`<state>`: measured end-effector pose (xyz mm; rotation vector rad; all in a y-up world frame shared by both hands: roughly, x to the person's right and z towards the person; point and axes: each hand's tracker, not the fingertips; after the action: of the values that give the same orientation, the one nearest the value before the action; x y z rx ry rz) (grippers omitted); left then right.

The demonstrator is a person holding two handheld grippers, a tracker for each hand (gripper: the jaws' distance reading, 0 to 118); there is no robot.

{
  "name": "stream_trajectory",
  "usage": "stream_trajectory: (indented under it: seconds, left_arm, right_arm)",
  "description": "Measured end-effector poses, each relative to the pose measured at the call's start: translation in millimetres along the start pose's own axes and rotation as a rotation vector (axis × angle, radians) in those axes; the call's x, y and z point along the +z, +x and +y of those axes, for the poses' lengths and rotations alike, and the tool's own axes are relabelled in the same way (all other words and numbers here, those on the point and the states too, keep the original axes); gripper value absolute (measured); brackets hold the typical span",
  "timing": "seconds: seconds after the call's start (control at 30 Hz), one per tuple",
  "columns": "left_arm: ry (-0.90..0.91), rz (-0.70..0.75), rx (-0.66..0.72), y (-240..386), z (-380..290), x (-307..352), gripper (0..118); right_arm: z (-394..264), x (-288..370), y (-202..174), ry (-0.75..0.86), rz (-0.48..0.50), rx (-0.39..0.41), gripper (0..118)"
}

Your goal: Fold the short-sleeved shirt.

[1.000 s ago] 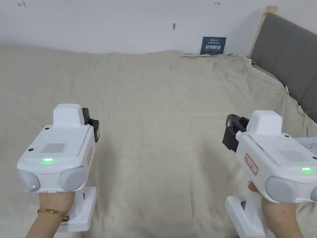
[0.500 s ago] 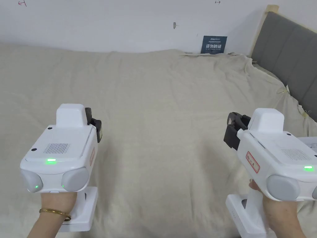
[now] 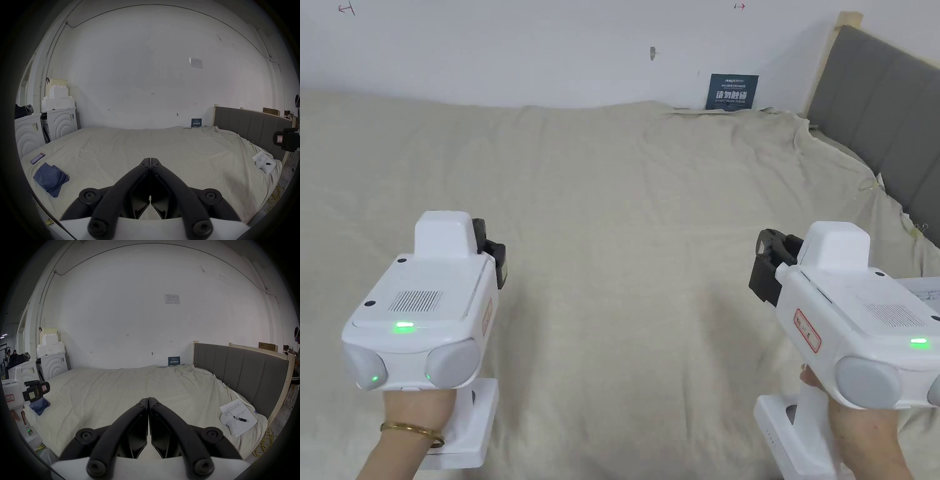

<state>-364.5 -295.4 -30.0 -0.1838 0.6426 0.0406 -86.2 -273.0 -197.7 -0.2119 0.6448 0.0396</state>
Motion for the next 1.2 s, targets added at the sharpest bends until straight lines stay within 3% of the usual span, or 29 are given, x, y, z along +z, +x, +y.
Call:
stream_trajectory:
  seconds: [1.2]
  left_arm:
    - [0.004, -0.010, -0.015, 6.0, -0.5, 2.7, 0]
  right_arm:
    - [-0.1, 3.5, -0.9, 0.002, 0.003, -0.006, 0]
